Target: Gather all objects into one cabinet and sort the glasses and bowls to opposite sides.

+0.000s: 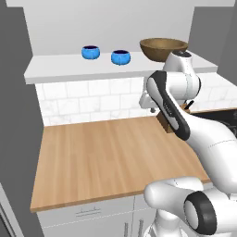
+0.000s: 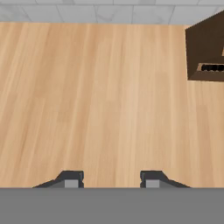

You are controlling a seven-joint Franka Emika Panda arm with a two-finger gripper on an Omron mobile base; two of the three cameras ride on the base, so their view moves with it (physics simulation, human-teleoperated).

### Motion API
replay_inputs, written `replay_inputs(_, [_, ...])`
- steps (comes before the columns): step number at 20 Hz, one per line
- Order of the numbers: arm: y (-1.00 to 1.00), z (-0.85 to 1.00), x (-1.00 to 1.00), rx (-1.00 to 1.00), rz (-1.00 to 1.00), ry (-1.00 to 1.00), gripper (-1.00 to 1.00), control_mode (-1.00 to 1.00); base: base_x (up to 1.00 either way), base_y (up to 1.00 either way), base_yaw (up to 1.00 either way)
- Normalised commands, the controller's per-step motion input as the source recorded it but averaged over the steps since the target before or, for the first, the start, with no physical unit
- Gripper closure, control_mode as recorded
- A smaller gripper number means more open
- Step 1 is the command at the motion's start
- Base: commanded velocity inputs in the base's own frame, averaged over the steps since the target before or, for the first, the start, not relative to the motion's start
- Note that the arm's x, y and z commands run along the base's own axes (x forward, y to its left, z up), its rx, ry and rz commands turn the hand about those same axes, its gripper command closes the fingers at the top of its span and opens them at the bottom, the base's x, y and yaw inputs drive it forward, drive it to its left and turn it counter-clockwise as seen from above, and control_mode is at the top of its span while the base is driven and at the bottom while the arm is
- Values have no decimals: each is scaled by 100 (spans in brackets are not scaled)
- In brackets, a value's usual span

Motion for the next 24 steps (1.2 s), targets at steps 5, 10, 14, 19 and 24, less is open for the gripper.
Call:
replay_inputs(5, [0,0,0,0,0,0,-100,100,0,0,0])
replay_inputs(10, [0,0,0,0,0,0,-100,100,0,0,0])
replay_inputs(14, [0,0,0,0,0,0,-100,100,-60,-2,0])
replay_inputs(19, [0,0,0,0,0,0,-100,100,-88,-9,0])
replay_inputs(24, [0,0,0,0,0,0,-100,100,-91,-12,0])
